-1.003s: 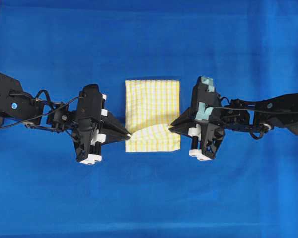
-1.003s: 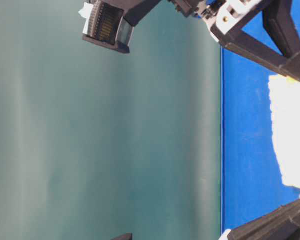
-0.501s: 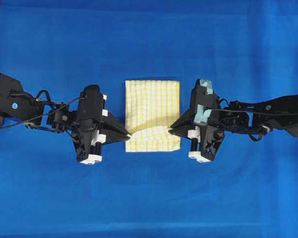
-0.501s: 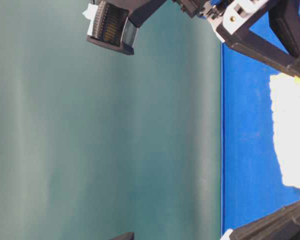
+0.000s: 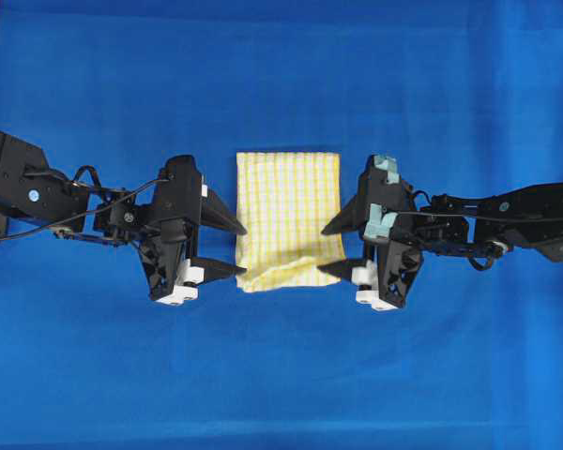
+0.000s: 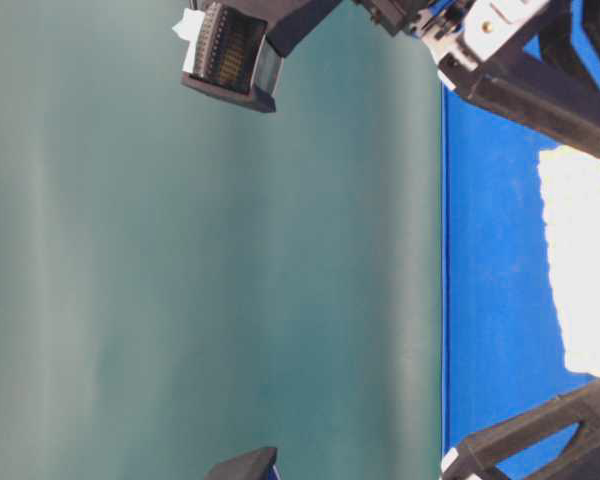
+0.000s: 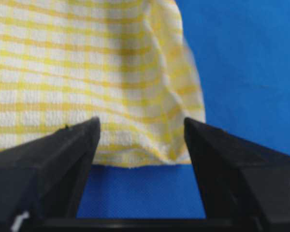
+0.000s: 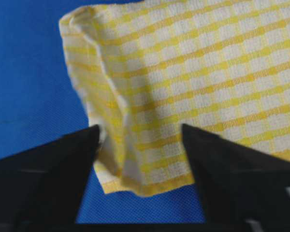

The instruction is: Fold the yellow towel.

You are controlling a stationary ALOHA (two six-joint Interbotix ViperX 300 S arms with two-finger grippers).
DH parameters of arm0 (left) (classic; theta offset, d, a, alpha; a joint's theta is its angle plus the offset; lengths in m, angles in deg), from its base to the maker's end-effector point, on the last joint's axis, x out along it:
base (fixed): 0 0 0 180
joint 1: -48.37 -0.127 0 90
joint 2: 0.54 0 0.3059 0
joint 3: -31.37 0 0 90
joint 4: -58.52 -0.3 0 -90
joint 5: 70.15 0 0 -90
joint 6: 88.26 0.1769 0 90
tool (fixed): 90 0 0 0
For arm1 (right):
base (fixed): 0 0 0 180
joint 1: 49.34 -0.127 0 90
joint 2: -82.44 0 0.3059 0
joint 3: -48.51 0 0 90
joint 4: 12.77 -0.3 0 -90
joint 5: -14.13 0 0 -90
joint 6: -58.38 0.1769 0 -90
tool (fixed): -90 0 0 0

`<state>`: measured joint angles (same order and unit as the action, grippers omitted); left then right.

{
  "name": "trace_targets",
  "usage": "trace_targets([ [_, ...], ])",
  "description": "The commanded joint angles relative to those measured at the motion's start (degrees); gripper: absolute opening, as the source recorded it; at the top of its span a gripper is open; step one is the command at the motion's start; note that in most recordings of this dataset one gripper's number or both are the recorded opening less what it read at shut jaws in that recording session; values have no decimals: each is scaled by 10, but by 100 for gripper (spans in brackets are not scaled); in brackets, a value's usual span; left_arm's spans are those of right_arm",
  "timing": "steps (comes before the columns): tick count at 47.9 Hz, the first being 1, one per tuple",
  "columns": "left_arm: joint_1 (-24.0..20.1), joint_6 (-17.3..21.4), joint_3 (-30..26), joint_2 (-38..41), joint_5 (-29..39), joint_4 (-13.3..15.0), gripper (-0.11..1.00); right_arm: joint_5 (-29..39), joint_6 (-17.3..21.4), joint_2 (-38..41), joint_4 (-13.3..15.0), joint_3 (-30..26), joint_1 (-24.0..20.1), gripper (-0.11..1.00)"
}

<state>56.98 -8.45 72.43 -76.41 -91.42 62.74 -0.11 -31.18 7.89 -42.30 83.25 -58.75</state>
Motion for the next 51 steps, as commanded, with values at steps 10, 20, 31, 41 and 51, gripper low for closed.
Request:
trace_targets([
  [10,-5,35,-7,-96,64,-4,67,-2,-28,-71,11,-1,1,75],
  [20,-12,76,13,-193,111,-4,67,11,-84,-173,11,31,11,76],
  [31,-25,91,83,-325,113,-4,67,44,-146,-330,11,99,28,75],
  [41,-30,95,142,-461,121,-5,67,101,-166,-477,11,163,49,75],
  [51,-33,113,188,-579,159,-5,67,173,-167,-592,29,215,87,75],
])
